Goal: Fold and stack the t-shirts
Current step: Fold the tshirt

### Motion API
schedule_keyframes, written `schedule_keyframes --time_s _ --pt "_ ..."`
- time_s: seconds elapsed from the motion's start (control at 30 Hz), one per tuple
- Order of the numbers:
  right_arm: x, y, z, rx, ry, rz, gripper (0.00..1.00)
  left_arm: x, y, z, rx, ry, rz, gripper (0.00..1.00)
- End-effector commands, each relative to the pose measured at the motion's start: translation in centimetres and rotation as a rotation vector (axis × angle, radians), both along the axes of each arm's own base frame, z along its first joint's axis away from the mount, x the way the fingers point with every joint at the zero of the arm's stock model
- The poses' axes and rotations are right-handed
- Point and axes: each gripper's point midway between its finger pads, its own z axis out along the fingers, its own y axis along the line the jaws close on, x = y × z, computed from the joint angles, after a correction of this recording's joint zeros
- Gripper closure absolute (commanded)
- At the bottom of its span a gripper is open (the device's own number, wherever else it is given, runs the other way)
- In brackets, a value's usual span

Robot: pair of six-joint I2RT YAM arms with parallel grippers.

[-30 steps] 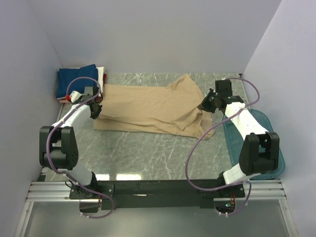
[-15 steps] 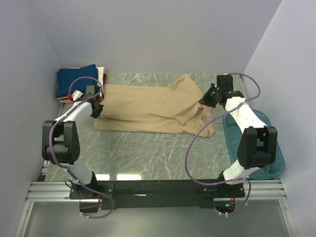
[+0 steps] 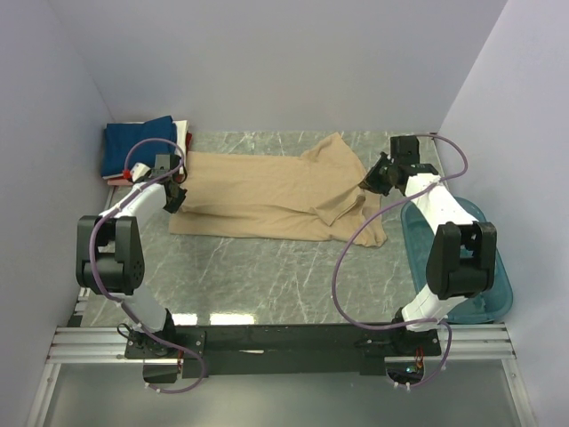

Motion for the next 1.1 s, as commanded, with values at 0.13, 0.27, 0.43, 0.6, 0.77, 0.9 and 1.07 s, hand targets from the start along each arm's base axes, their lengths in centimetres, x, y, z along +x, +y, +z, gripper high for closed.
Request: schedule_keyframes --time_s 0.13,0.27,0.43,0.6,0.77,0.9,1.07 --pt "2.0 -0.7 0.3 0.010 -0.037 -0.018 1.00 1.8 0.1 0.9 0.003 -0.041 -0.037 0.82" --pt "3.1 -0.9 -0.8 0.028 -0.019 -0.019 1.00 2.3 -0.1 1.1 -0.013 -0.056 -0.061 0.69" --pt "4.9 -0.8 -0.4 0.021 -0.014 0.009 0.69 1.9 -0.7 2.5 -0.039 -0.113 -0.106 0.44" --pt "4.4 -1.1 -0.3 -0.006 -0.010 0.017 0.52 -0.3 -0.9 3.8 -0.059 -0.168 -0.092 0.22" --pt "1.3 -0.6 0.6 -0.008 -0.047 -0.008 0.53 -3.7 -1.0 3.2 -0.092 -0.202 -0.046 0.27" --pt "-4.0 0.3 -2.3 0.006 -0.006 -0.006 0.56 -7.0 -1.2 0.1 -0.126 -0.177 -0.007 0.31" --pt "-9.2 0.5 -4.7 0.008 0.040 -0.005 0.57 -7.6 -1.7 -0.4 -0.156 -0.263 -0.014 0.33"
